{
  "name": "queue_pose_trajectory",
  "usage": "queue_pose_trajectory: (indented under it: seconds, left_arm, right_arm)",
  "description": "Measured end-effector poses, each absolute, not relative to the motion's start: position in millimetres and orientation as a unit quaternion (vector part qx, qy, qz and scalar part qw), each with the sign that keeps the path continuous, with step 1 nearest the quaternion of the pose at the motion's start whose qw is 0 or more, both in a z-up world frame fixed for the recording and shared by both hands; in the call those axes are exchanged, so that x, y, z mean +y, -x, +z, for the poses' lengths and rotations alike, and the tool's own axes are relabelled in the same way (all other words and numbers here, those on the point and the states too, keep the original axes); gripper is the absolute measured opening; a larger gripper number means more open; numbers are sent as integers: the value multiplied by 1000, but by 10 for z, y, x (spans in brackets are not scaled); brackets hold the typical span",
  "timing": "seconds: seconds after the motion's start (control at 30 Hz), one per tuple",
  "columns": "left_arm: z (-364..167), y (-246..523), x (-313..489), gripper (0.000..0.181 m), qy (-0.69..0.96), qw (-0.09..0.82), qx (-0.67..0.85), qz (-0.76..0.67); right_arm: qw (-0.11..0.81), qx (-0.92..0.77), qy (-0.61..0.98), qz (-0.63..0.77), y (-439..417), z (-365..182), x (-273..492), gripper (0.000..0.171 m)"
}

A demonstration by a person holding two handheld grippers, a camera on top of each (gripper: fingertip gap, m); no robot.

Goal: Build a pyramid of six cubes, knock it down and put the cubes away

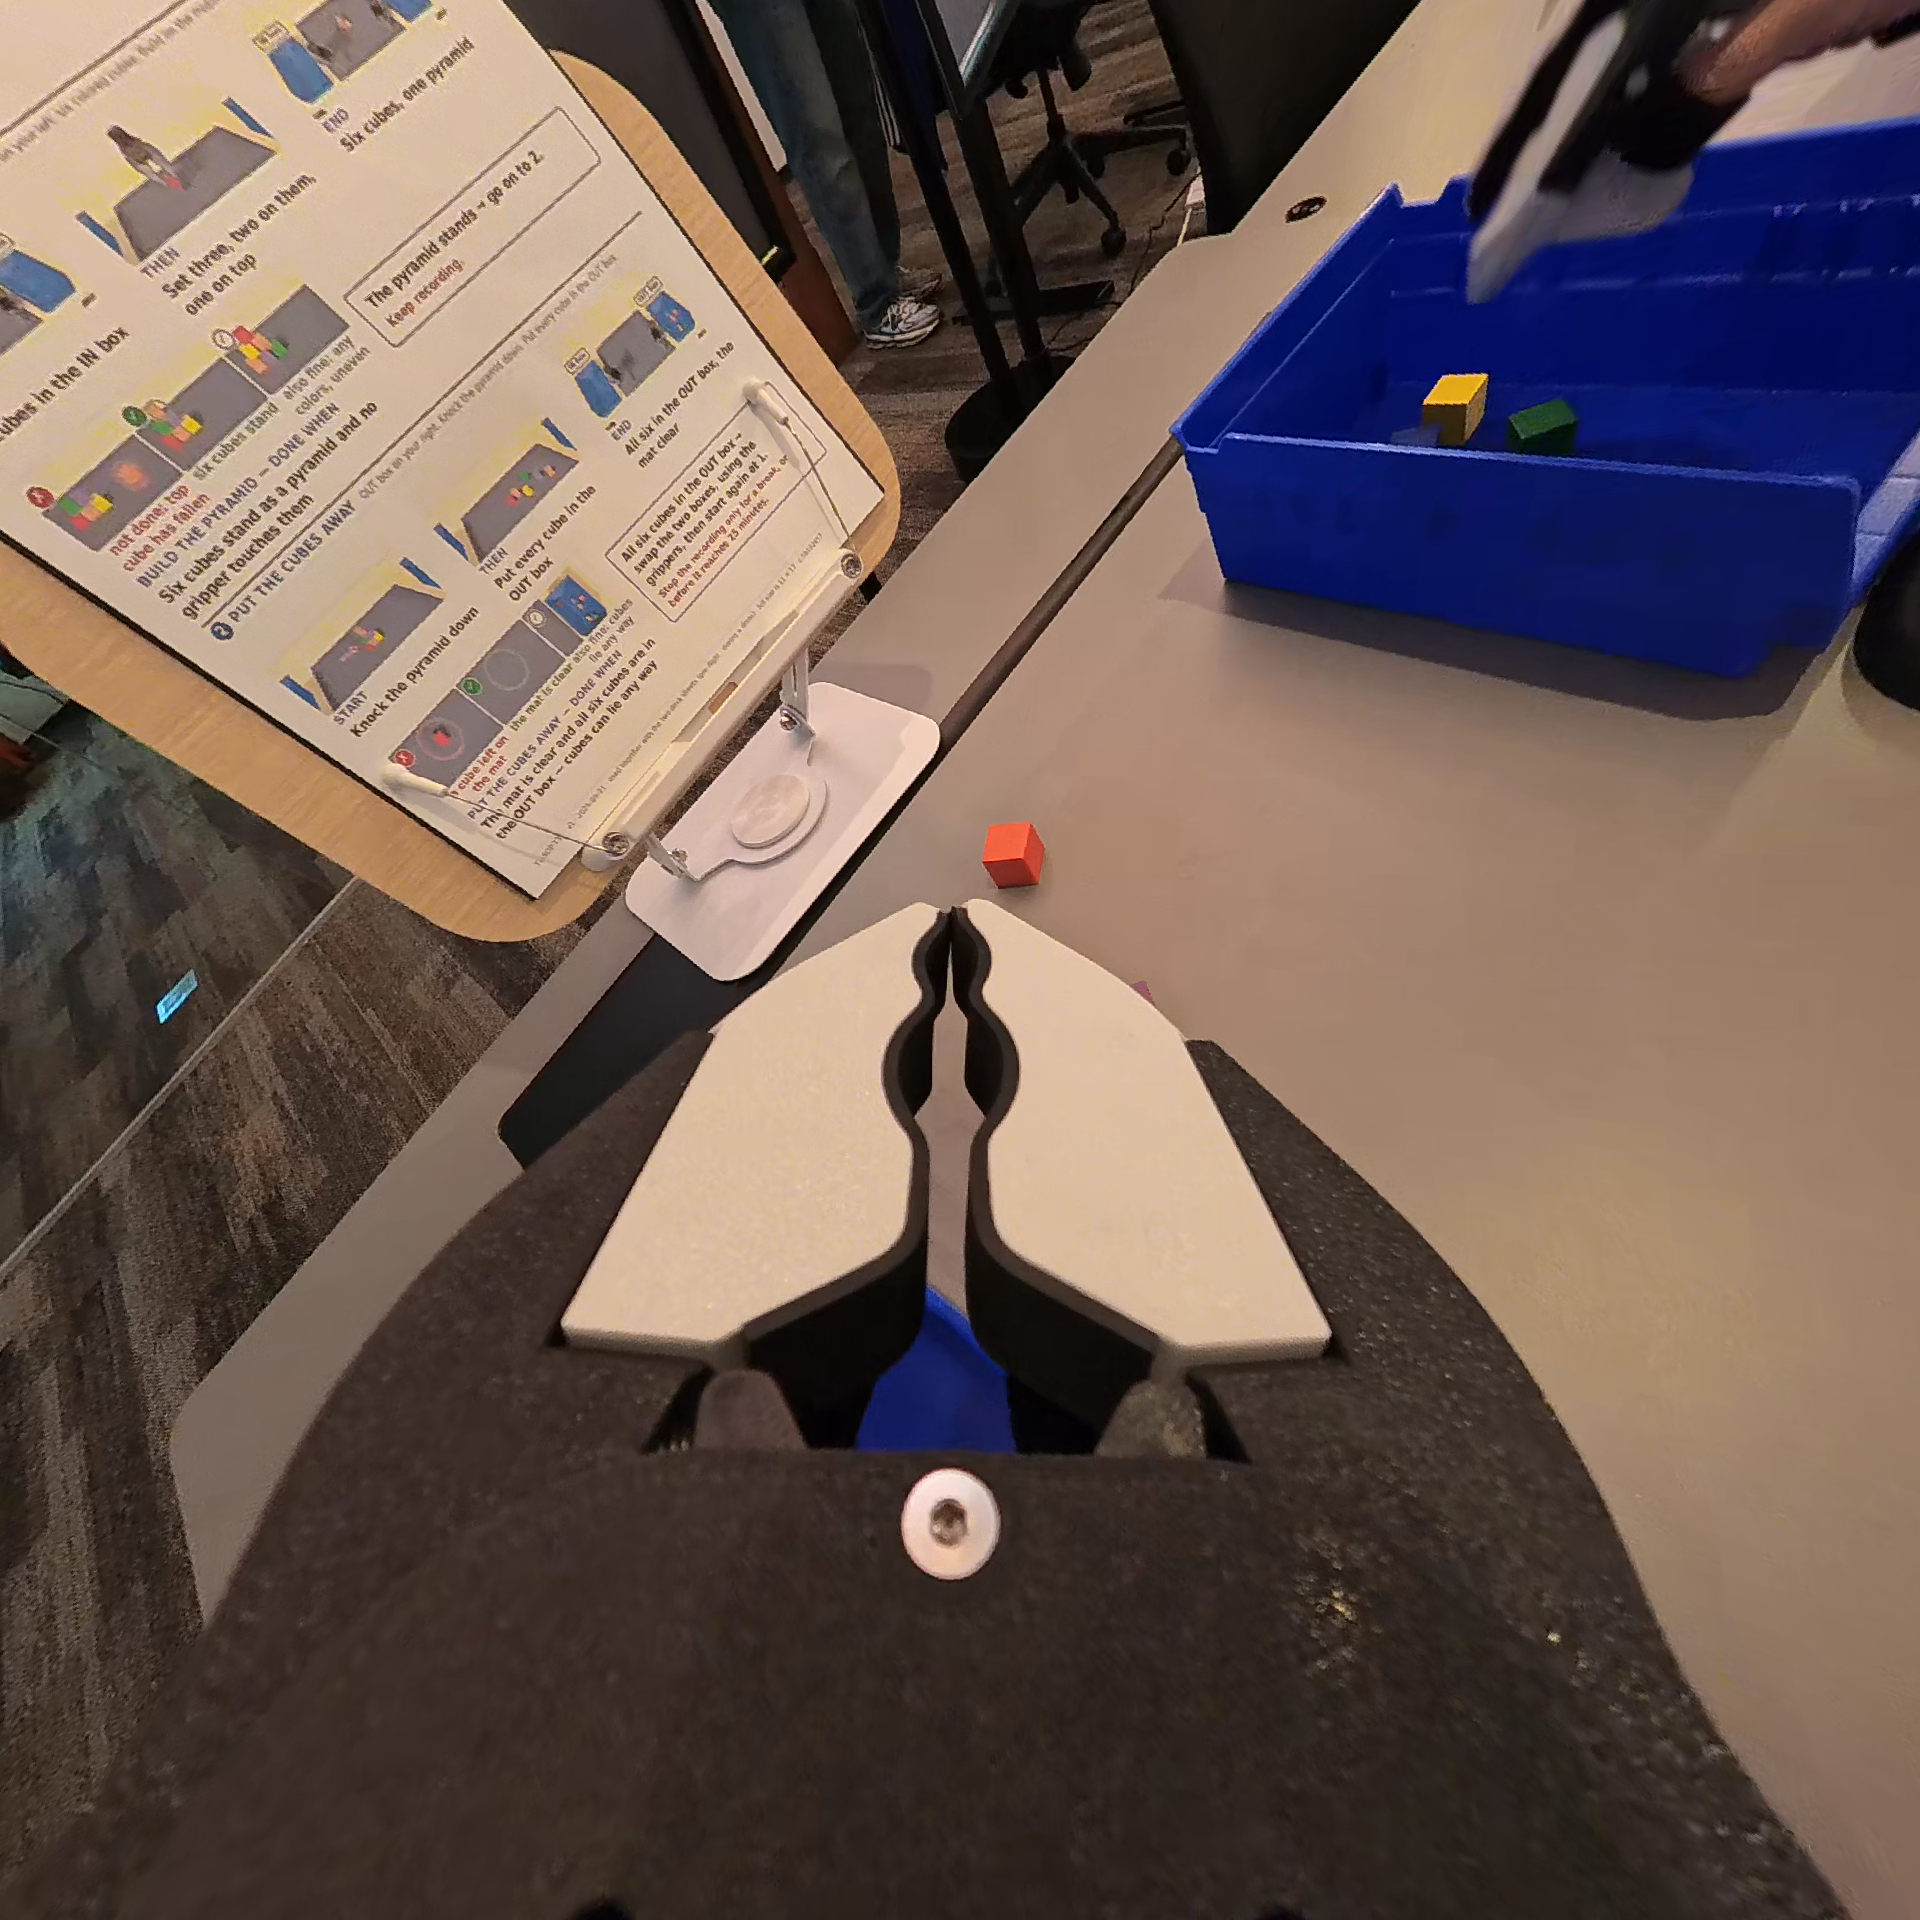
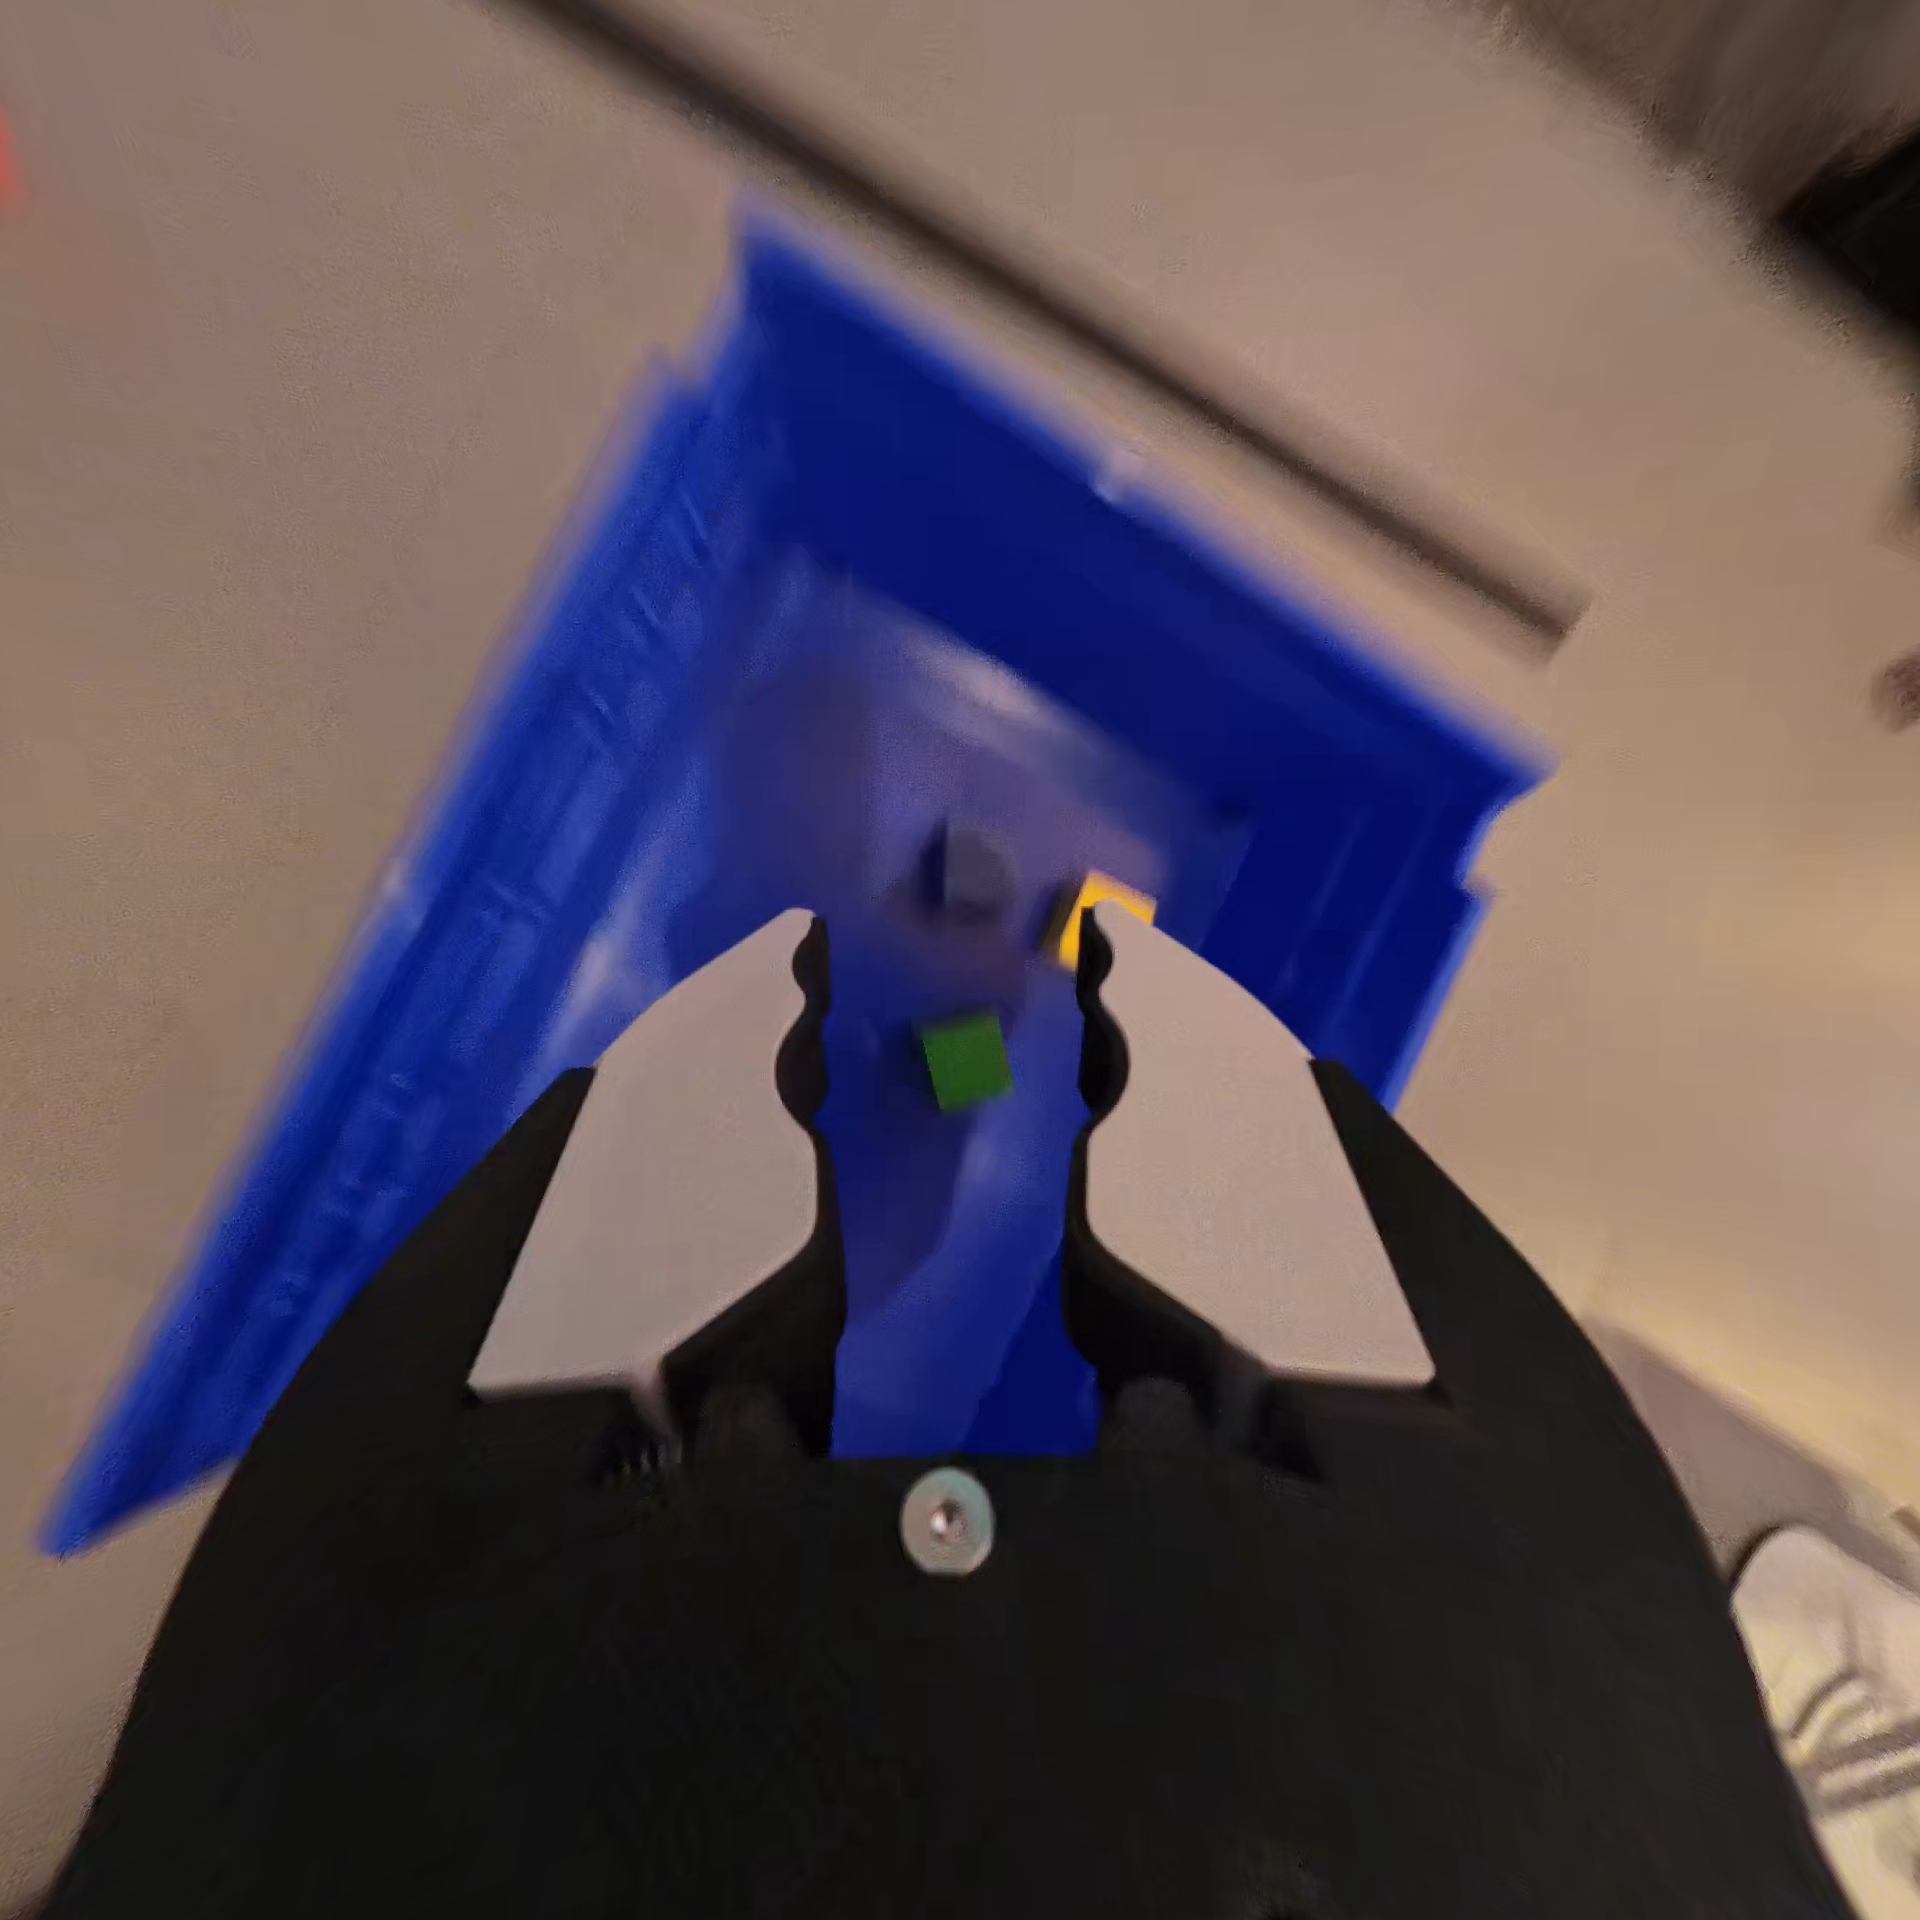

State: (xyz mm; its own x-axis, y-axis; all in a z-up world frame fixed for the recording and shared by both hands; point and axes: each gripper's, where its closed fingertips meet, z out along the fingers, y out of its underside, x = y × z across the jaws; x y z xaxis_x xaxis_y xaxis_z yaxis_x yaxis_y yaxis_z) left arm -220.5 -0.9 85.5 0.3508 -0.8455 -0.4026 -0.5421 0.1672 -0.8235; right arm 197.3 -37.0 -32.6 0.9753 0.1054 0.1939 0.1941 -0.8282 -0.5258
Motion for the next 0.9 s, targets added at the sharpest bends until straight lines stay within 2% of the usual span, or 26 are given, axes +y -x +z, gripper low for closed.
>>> queue_pose_trajectory:
  seconds: [0.1, 0.2, 0.3, 0.4, 0.47, 0.67, 0.8, 0.9]
  left_arm:
    - [845, 2220, 13, 0, 633, 528, 549, -139]
    - [843, 2215, 15, 0, 633, 528, 549, -139]
    - [833, 2210, 15, 0, 634, 527, 550, -136]
    - [830, 2201, 9, 0, 633, 526, 551, -137]
    - [833, 2201, 3, 0, 632, 526, 552, -137]
    - [857, 2210, -7, 0, 630, 529, 551, -142]
    - [870, 2216, -15, 0, 628, 530, 551, -142]
    - [880, 2222, -20, 0, 627, 532, 551, -144]
  right_arm:
    - [466, -163, 868, -54, -1035, 422, -3, 47]
    - [532, -266, 801, 68, 177, 509, 193, 47]
    - [481, -313, 809, 125, 964, -101, 375, 47]
    - [419, -331, 840, 93, 1272, -822, 524, 49]
    - [403, -335, 847, 88, 1401, -1083, 549, 49]
    - [360, -319, 870, 108, 1544, -1421, 528, 49]
    - [345, -332, 872, 104, 1562, -1507, 506, 30]
    - [358, -341, 862, 114, 1587, -1343, 480, 29]
